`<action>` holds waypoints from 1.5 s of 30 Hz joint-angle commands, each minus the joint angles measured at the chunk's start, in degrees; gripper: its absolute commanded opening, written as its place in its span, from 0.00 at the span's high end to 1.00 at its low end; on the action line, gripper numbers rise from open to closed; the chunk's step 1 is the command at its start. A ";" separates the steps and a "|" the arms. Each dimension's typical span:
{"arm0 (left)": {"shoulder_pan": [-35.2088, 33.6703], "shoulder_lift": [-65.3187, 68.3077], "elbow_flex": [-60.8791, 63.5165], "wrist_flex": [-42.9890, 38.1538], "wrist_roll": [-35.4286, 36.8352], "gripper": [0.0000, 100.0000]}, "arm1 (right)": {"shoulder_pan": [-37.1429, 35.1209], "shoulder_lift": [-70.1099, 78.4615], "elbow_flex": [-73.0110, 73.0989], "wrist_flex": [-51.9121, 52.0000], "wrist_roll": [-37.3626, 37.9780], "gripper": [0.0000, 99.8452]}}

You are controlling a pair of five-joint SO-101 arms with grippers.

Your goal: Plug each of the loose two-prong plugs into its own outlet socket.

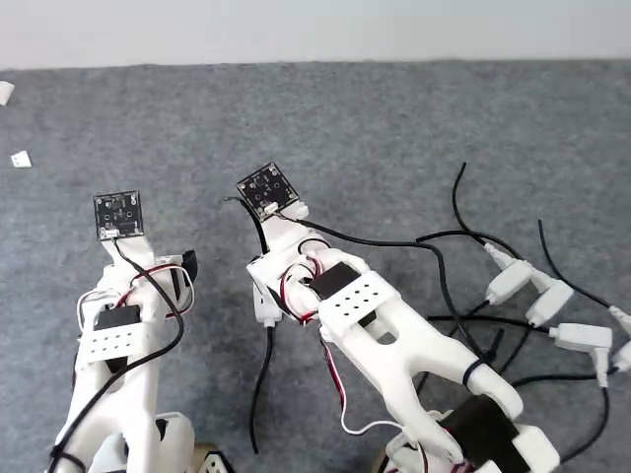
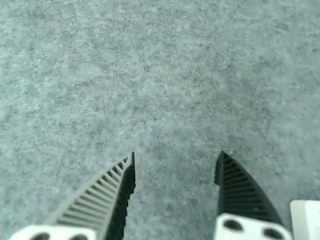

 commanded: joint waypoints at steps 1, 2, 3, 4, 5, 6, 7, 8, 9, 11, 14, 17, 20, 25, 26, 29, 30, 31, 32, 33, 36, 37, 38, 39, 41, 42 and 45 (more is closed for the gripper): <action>-0.44 -1.32 -0.75 -1.58 0.44 0.75 | 0.84 -0.48 -2.64 -0.75 0.79 0.99; -0.44 -1.32 -0.75 -1.58 0.44 0.75 | 0.84 -0.48 -2.90 -0.75 0.79 0.99; -0.44 -1.32 -0.75 -1.58 0.44 0.75 | 0.84 -0.48 -3.52 -0.66 0.79 0.99; -0.44 -1.32 -0.75 -1.58 0.44 0.75 | 0.92 -0.48 -3.96 -0.66 0.79 0.99; -0.44 -1.32 -0.75 -1.58 0.44 0.75 | 0.92 -0.48 -4.40 -0.66 0.79 0.99; -0.44 -1.32 -0.75 -1.58 0.44 0.75 | 0.92 -0.40 -4.84 -0.66 0.79 0.99; -0.44 -1.32 -0.75 -1.58 0.44 0.75 | 0.92 -0.40 -5.36 -0.66 0.79 0.99; -0.44 -1.32 -0.75 -1.58 0.44 0.75 | 0.66 -0.40 -5.71 -0.66 0.79 0.99; -0.44 -1.32 -0.75 -1.58 0.44 0.75 | 0.57 -0.31 -5.89 -0.66 0.79 0.99; -0.44 -1.32 -0.75 -1.58 0.44 0.75 | 0.57 -0.04 -5.89 -0.57 0.79 0.99; -0.44 -1.32 -0.75 -1.58 0.44 0.75 | 0.84 0.04 -5.89 -0.31 0.79 0.99; -0.44 -1.32 -0.75 -1.58 0.44 0.75 | 0.66 0.13 -4.84 -0.04 0.79 0.99; -0.44 -1.32 -0.75 -1.58 0.44 0.75 | -0.13 0.13 -3.69 -0.22 0.79 0.99; -0.53 -1.32 -0.75 -1.58 0.44 0.75 | -0.31 0.22 -3.08 0.22 0.79 0.99; -0.62 -1.32 -0.75 -1.58 0.44 0.75 | -0.22 0.22 -2.81 0.22 0.79 0.99; -2.02 -1.32 -0.75 -1.67 0.44 0.75 | -0.48 0.22 -2.11 0.31 0.88 0.99; -2.11 -1.32 -0.75 -1.67 0.44 0.75 | -0.48 0.13 -1.67 0.31 0.88 0.99; -2.11 -1.32 -0.75 -1.67 0.44 0.75 | -0.48 0.13 -1.41 0.31 0.88 0.99; -2.11 -1.32 -0.75 -1.67 0.44 0.75 | -0.48 0.13 -1.23 0.31 0.88 0.99; -2.11 -1.32 -0.75 -1.67 0.44 0.75 | -0.48 0.13 -1.14 0.57 0.88 0.99; -2.11 -1.32 -0.75 -1.67 0.44 0.75 | -0.66 0.13 -0.97 1.80 0.88 0.99; -2.11 -1.32 -0.75 -1.67 0.44 0.75 | -0.75 0.13 -0.97 1.80 0.88 0.99; -2.11 -1.32 -0.75 -1.67 0.44 0.75 | -0.75 0.13 -0.97 1.54 0.88 0.99; -2.11 -1.32 -0.75 -1.67 0.44 0.75 | -0.75 0.13 -1.05 1.27 0.88 0.99; -2.11 -1.32 -0.75 -1.67 0.44 0.75 | -0.75 0.13 -1.32 1.10 0.88 0.99; -2.11 -1.32 -0.75 -1.67 0.44 0.75 | -0.75 0.13 -1.32 0.31 0.88 0.99; -2.11 -1.32 -0.75 -1.67 0.44 0.75 | -0.75 0.13 -1.32 -1.19 0.88 0.99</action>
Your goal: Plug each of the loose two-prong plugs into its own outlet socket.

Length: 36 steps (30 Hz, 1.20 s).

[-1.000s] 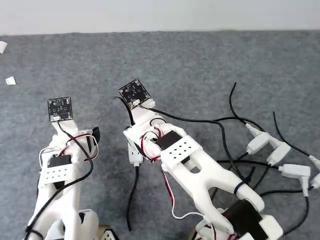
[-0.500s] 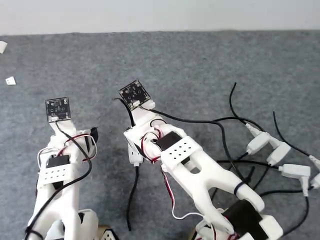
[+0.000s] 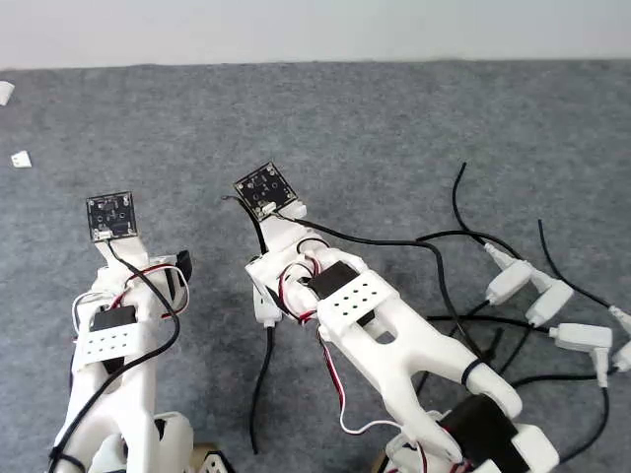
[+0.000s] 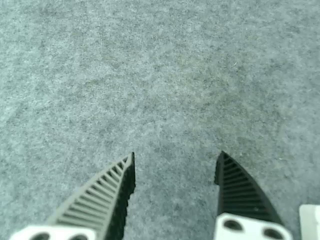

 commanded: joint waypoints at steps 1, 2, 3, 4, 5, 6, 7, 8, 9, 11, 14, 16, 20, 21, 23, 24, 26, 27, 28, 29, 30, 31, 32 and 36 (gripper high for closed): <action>-0.44 -1.32 -0.75 -1.67 0.44 0.75 | -0.48 -0.13 -0.62 -1.80 0.70 0.99; -0.44 -1.32 -0.75 -1.67 0.44 0.75 | -0.48 -0.13 -0.62 -1.89 0.70 0.99; -0.44 -1.32 -0.75 -1.67 0.44 0.75 | -0.48 -0.13 -0.62 -1.98 0.70 0.99; -0.44 -1.32 -0.75 -1.67 0.44 0.75 | -0.48 -0.13 -0.62 -2.07 0.70 0.99; -0.44 -1.32 -0.75 -1.67 0.44 0.75 | -0.48 -0.13 -0.62 -2.07 0.70 0.99; -0.44 -1.32 -0.75 -1.67 0.44 0.75 | -0.48 -0.13 -0.62 -2.15 0.70 0.99; -0.44 -1.32 -0.75 -1.67 0.44 0.75 | -0.48 -0.13 -0.62 -2.15 0.70 0.99; -0.44 -1.32 -0.75 -1.67 0.44 0.75 | -0.48 -0.04 -0.62 -2.15 0.70 0.99; -0.44 -1.32 -0.75 -1.67 0.44 0.75 | -0.48 -0.04 -0.62 -2.15 0.70 0.99; -0.44 -1.32 -0.75 -1.67 0.44 0.75 | -0.66 -0.04 -0.62 -2.15 0.70 0.99; -0.44 -1.32 -0.75 -1.67 0.44 0.75 | -1.80 -0.04 -0.62 -2.24 0.97 0.99; -0.44 -1.32 -0.75 -1.67 0.44 0.75 | -2.15 -0.04 -0.53 -2.24 1.93 0.99; -0.53 -1.32 -0.75 -1.67 0.44 0.75 | -1.89 -0.04 -0.44 -2.24 2.29 0.99; -0.53 -1.32 -0.75 -1.67 0.44 0.75 | -1.89 -0.04 -0.35 -1.98 2.29 0.99; -0.53 -1.32 -0.75 -1.67 0.44 0.75 | -1.89 -0.04 -0.09 -1.71 2.55 0.99; -0.53 -1.32 -0.75 -1.67 0.44 0.75 | -1.80 -0.04 0.44 -1.71 3.34 0.99; -0.53 -1.32 -0.75 -1.67 0.44 0.75 | -1.36 -0.04 1.41 -2.24 5.10 0.99; -0.62 -1.32 -0.75 -1.67 0.44 0.75 | -1.27 -0.04 1.41 -2.24 5.63 0.99; -0.62 -1.32 -0.75 -1.67 0.44 0.75 | -1.19 -0.04 1.41 -2.24 5.98 0.99; -0.62 -1.32 -0.75 -1.67 0.44 0.75 | -0.92 -0.04 1.41 -2.24 5.98 0.99; -0.62 -1.32 -0.75 -1.67 0.44 0.75 | -0.75 -0.04 1.41 -2.33 6.24 0.99; -0.62 -1.32 -0.75 -1.67 0.44 0.75 | -0.57 -0.04 1.41 -3.03 7.12 0.99; -0.62 -1.32 -0.75 -1.58 0.44 0.75 | -0.31 -0.04 1.67 -3.91 8.35 0.99; -0.62 -1.32 -0.75 -1.58 0.44 0.75 | 1.10 1.10 1.58 -5.32 9.76 0.99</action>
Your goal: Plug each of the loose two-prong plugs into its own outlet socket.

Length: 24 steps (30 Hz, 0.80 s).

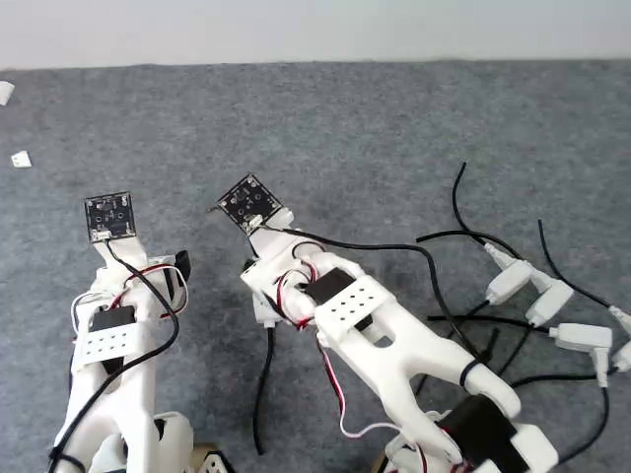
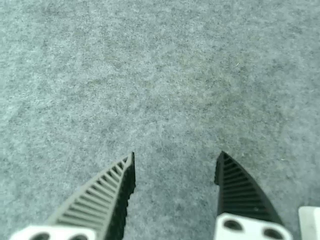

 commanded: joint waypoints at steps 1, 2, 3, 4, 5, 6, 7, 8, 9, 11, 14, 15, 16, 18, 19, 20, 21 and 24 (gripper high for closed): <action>-0.26 -1.32 -0.75 -1.58 0.44 0.75 | 1.45 1.19 -0.44 -1.27 1.58 0.99; -0.26 -1.32 -0.75 -1.58 0.44 0.75 | 1.27 1.80 -0.79 -1.36 1.58 0.99; -0.26 -1.32 -0.75 -1.58 0.44 0.75 | 1.19 2.33 -1.49 -1.01 1.58 0.99; -0.26 -1.32 -0.75 -1.58 0.44 0.75 | 1.19 2.86 -2.11 -0.75 1.58 0.99; -0.26 -1.32 -0.75 -1.58 0.44 0.75 | 1.19 3.30 -2.37 -0.75 1.58 0.99; -0.26 -1.32 -0.75 -1.58 0.44 0.75 | 1.19 3.65 -2.46 -0.75 1.58 0.99; -0.26 -1.32 -0.75 -1.58 0.44 0.75 | 1.19 3.91 -2.46 -0.66 1.41 0.99; -0.26 -1.32 -0.75 -1.58 0.44 0.75 | 1.10 4.00 -2.29 -0.57 1.32 0.99; -0.26 -1.32 -0.75 -1.58 0.44 0.75 | 1.01 4.26 -2.20 0.13 1.23 0.99; -0.26 -1.32 -0.75 -1.58 0.44 0.75 | -0.22 4.26 -2.29 2.86 1.14 0.99; -0.26 -1.32 -0.66 -1.58 0.44 0.75 | -2.51 4.26 -2.20 8.66 1.14 0.99; -0.26 -1.32 -0.66 -1.58 0.44 0.75 | -3.12 4.26 -2.20 10.42 1.14 0.99; -0.26 -1.32 -0.66 -1.58 0.44 0.75 | -3.38 4.26 -2.20 11.82 1.14 0.99; -0.26 -1.32 -0.66 -1.58 0.44 0.75 | -3.47 4.35 -2.20 13.32 1.14 0.99; -0.26 -1.32 -0.66 -1.58 0.44 0.75 | -3.47 4.35 -2.20 13.76 1.14 0.99; -0.26 -1.32 -0.66 -1.58 0.44 0.75 | -3.47 4.35 -2.20 14.02 1.14 0.99; -0.26 -1.32 -0.66 -1.58 0.44 0.75 | -3.47 4.44 -2.20 14.02 1.14 0.99; -0.26 -1.32 -0.66 -1.58 0.44 0.75 | -3.47 5.49 -2.55 13.58 1.14 0.99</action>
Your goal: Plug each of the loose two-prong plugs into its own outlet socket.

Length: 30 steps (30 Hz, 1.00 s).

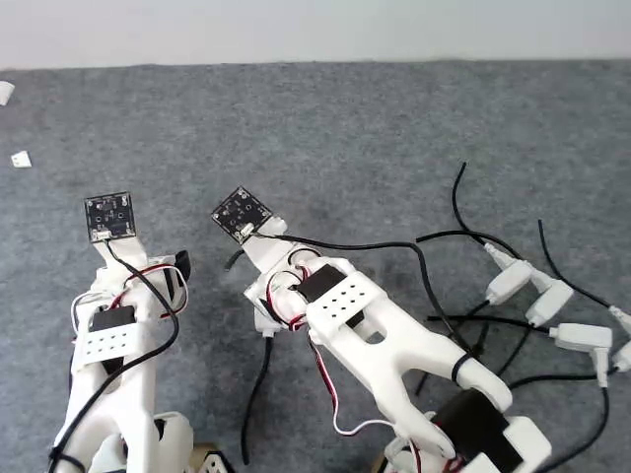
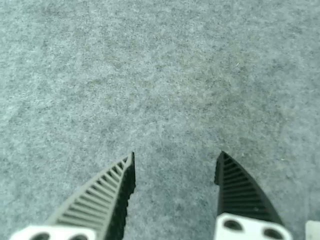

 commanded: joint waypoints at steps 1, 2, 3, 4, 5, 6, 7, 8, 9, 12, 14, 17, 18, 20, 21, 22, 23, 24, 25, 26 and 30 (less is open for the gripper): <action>-0.26 -1.32 -0.66 -1.58 0.44 0.75 | -1.27 2.51 -0.35 1.98 0.18 0.99; -0.26 -1.32 -0.66 -1.58 0.44 0.75 | -1.45 2.95 -0.97 2.51 -0.09 0.99; -0.26 -1.32 -0.66 -1.58 0.44 0.75 | -1.63 3.30 -1.41 3.03 -1.49 0.98; -0.26 -1.32 -0.66 -1.58 0.44 0.75 | -2.15 3.56 -2.02 4.26 -4.04 0.95; -0.26 -1.32 -0.66 -1.58 0.44 0.75 | -2.95 3.65 -2.99 5.58 -7.03 0.91; -0.26 -1.32 -0.66 -1.58 0.44 0.75 | -3.82 3.74 -3.78 6.81 -10.11 0.86; -0.26 -1.32 -0.66 -1.58 0.44 0.75 | -4.79 3.82 -4.48 7.69 -13.01 0.81; -0.26 -1.32 -0.66 -1.58 0.44 0.75 | -5.58 3.82 -4.84 8.13 -15.38 0.76; -0.26 -1.32 -0.66 -1.58 0.44 0.75 | -6.11 3.82 -5.01 7.96 -17.23 0.72; -0.26 -1.23 -0.75 -1.67 0.44 0.75 | -6.55 3.82 -5.10 6.29 -20.66 0.68; -0.26 -1.23 -0.75 -1.67 0.44 0.75 | -6.55 3.91 -5.10 4.88 -22.33 0.69; -0.26 -1.23 -0.75 -1.67 0.44 0.75 | -6.73 4.26 -5.10 3.56 -23.12 0.71; -0.26 -1.23 -0.75 -1.67 0.44 0.75 | -7.16 4.97 -5.19 2.95 -23.12 0.71; -0.26 -1.23 -0.75 -1.67 0.44 0.75 | -7.34 7.08 -6.51 2.68 -23.03 0.71; -0.26 -1.23 -0.75 -1.76 0.44 0.75 | -7.34 8.22 -7.82 3.74 -23.12 0.71; -0.26 -1.23 -0.75 -1.76 0.44 0.75 | -7.34 9.45 -9.49 5.14 -23.38 0.71; -0.26 -1.23 -0.75 -2.29 0.44 0.75 | -7.43 10.86 -11.34 6.81 -23.38 0.72; -0.26 -1.14 -0.75 -2.73 0.44 0.75 | -7.52 12.44 -13.27 8.66 -23.38 0.72; -0.26 -1.05 -0.75 -2.90 0.44 0.75 | -7.60 14.02 -15.12 10.42 -23.38 0.72; -0.35 -1.05 -0.66 -3.08 0.44 0.75 | -7.60 15.52 -17.05 12.09 -23.21 0.73; -0.35 -0.97 -0.66 -3.08 0.44 0.75 | -7.43 19.65 -22.95 17.27 -22.95 0.94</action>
